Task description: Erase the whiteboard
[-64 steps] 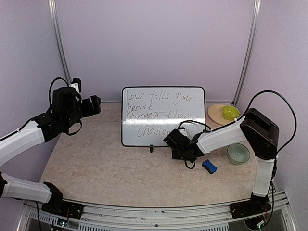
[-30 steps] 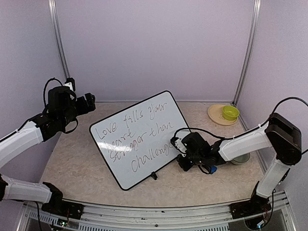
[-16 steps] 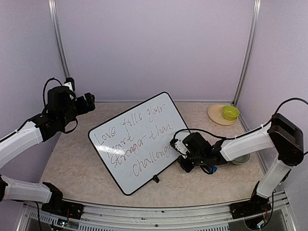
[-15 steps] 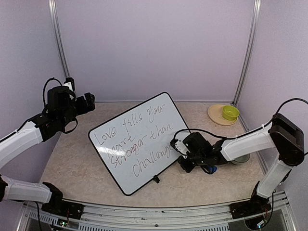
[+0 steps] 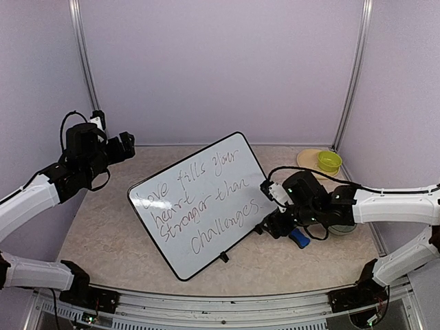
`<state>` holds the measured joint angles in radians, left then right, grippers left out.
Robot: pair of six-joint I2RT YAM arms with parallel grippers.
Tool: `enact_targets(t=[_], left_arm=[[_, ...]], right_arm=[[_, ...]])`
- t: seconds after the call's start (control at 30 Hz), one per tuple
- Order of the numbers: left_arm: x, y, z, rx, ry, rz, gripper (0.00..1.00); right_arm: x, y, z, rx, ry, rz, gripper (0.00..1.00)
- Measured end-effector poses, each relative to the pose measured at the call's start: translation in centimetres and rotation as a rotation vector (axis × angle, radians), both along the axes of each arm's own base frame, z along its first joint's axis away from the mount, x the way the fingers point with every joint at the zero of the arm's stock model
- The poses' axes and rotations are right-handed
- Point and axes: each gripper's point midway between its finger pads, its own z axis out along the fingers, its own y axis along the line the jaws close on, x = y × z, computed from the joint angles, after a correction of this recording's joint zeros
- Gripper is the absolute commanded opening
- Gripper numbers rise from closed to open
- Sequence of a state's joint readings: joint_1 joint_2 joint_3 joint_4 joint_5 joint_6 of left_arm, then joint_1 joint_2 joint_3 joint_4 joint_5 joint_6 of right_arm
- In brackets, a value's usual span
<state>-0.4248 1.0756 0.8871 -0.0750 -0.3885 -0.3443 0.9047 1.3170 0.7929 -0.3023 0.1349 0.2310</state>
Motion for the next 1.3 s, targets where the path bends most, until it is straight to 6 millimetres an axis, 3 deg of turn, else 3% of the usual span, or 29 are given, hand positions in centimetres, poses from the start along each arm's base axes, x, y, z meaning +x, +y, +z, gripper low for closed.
enact_targets(t=[0.4, 0.7, 0.93, 1.13, 1.3], left_arm=[[0.0, 0.0, 0.1, -0.015, -0.001, -0.003, 0.99], [-0.1, 0.1, 0.3, -0.019, -0.006, -0.002, 0.99], [-0.1, 0.1, 0.3, -0.02, -0.006, -0.002, 0.99], [-0.1, 0.1, 0.2, -0.019, -0.005, -0.002, 0.99], [0.0, 0.2, 0.1, -0.02, -0.001, -0.001, 0.99]], right_arm=[[-1.6, -7.2, -4.0, -0.105, 0.241, -0.32, 0.72], [-0.2, -10.9, -6.4, -0.158, 0.306, -0.477, 0.67], [-0.2, -11.7, -8.7, -0.198, 0.342, -0.489, 0.57], [0.0, -11.2, -9.0, -0.19, 0.342, -0.467, 0.45], [-0.1, -10.9, -9.1, -0.178, 0.347, -0.453, 0.48]])
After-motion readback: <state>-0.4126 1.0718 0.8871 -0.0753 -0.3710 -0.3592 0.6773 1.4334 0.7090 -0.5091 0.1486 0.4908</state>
